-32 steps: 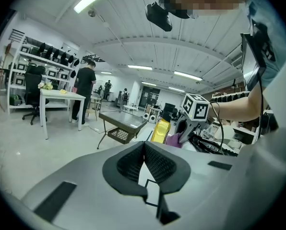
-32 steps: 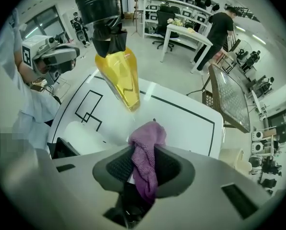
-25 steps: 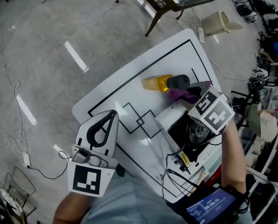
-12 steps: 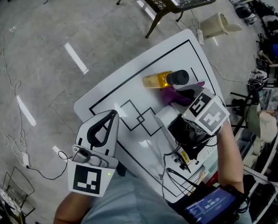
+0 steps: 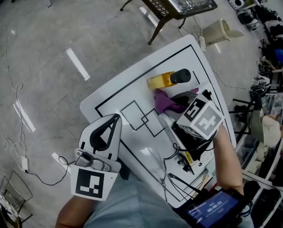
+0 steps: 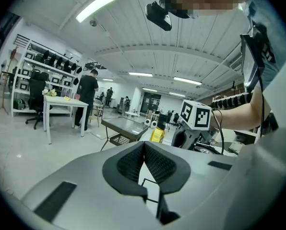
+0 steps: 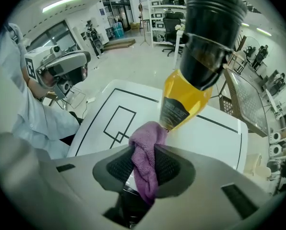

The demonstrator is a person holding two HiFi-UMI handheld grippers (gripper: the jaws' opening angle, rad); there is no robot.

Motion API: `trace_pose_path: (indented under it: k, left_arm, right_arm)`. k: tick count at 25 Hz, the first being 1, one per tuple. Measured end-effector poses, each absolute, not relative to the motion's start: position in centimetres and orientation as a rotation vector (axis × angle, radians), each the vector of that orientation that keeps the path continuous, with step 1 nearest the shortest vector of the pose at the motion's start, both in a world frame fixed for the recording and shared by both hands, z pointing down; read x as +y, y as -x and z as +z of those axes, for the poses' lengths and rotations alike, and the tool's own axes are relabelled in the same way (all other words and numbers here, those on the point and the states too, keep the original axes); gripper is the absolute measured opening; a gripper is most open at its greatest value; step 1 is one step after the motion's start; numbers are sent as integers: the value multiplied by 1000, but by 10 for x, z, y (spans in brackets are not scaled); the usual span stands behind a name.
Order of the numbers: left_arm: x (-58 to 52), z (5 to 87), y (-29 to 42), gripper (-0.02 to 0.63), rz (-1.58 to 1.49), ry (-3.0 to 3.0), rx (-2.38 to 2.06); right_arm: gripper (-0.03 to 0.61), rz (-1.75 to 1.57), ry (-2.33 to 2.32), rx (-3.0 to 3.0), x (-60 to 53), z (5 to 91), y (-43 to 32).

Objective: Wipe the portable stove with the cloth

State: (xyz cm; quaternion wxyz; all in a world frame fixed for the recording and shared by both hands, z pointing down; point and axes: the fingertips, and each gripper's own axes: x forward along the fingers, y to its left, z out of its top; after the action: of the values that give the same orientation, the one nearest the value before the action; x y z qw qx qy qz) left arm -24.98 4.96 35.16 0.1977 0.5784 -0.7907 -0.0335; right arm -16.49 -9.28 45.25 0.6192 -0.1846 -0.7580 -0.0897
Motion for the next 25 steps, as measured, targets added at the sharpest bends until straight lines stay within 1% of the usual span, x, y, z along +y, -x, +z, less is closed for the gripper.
trace_pose_path:
  k: [7,15,18,21,25]
  left_arm:
    - [72,340,244,18,-102,-1619,-2244]
    - [107,307,245,18,-97,-1645,-2326]
    - [118,284,238,18,-77,-1696,-2372]
    - [120,251,232,18,-51,-1773,-2428]
    - [126,195,199,18,-65,-1880,-2464]
  right_arm:
    - [127,-167,481,-1774,-49,448,166]
    - [128,37,555,-1947,21,417,174]
    - [128,110,558,-2087,39,380,177]
    - [127,162,561,-2266,50,326,183]
    - [129,244,564,-2503,66,242,160]
